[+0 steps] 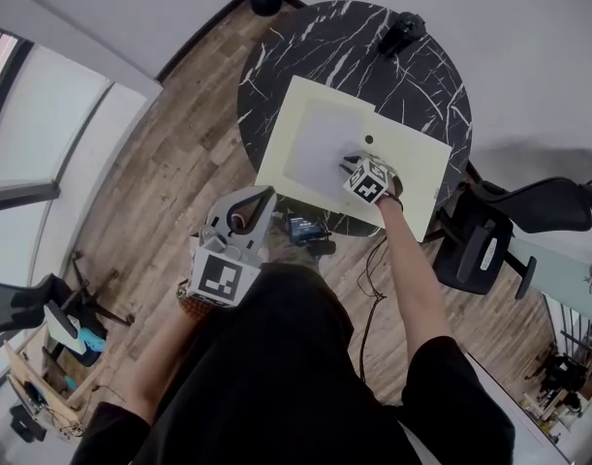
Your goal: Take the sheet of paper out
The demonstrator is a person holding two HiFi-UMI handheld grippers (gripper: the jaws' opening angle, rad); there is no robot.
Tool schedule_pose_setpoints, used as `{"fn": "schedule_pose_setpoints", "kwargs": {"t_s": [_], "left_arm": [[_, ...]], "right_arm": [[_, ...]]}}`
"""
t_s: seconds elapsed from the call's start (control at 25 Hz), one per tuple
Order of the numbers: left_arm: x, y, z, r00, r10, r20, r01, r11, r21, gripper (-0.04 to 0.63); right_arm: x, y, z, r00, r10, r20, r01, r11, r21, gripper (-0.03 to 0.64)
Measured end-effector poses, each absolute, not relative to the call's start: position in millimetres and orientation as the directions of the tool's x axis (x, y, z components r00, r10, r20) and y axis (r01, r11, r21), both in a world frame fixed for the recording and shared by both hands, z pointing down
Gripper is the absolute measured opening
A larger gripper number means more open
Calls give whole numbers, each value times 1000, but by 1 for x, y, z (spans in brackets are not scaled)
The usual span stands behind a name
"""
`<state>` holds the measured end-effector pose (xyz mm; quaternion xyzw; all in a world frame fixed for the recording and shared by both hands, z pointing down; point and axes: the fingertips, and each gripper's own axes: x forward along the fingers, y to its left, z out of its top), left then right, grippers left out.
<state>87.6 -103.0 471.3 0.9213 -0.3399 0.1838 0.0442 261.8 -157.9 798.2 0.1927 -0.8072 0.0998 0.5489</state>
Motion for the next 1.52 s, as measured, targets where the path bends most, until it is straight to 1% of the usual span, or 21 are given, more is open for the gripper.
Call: {"fn": "schedule_pose_setpoints", "kwargs": {"t_s": [0.12, 0.24, 0.64, 0.84, 1.08, 1.24, 1.36, 1.52], "left_arm": [[89, -103, 472, 707, -606, 364, -635, -771, -51, -2], [90, -104, 473, 713, -599, 363, -622, -780, -65, -2], [90, -108, 475, 716, -598, 360, -628, -777, -42, -2], [88, -111, 474, 714, -603, 357, -632, -774, -41, -2], [79, -115, 474, 709, -606, 361, -628, -775, -67, -2], [79, -115, 476, 722, -590, 362, -591, -798, -123, -2], [80, -115, 475, 711, -606, 356, -623, -778, -79, -2], [80, -114, 475, 720, -596, 356, -601, -791, -110, -2]], "right_arm": [[262, -158, 798, -322, -212, 923, -436, 898, 55, 72], [260, -157, 799, -312, -209, 927, -423, 904, 61, 60], [258, -155, 800, -283, -152, 947, -402, 915, 27, 44], [256, -154, 801, -285, -156, 946, -424, 905, 21, 2], [255, -152, 801, -272, -164, 948, -439, 898, 29, 2], [255, -153, 801, -272, -184, 944, -458, 888, 41, 2], [256, -153, 799, -271, -191, 943, -450, 892, 52, 2], [255, -152, 796, -271, -195, 943, -436, 898, 61, 0]]}}
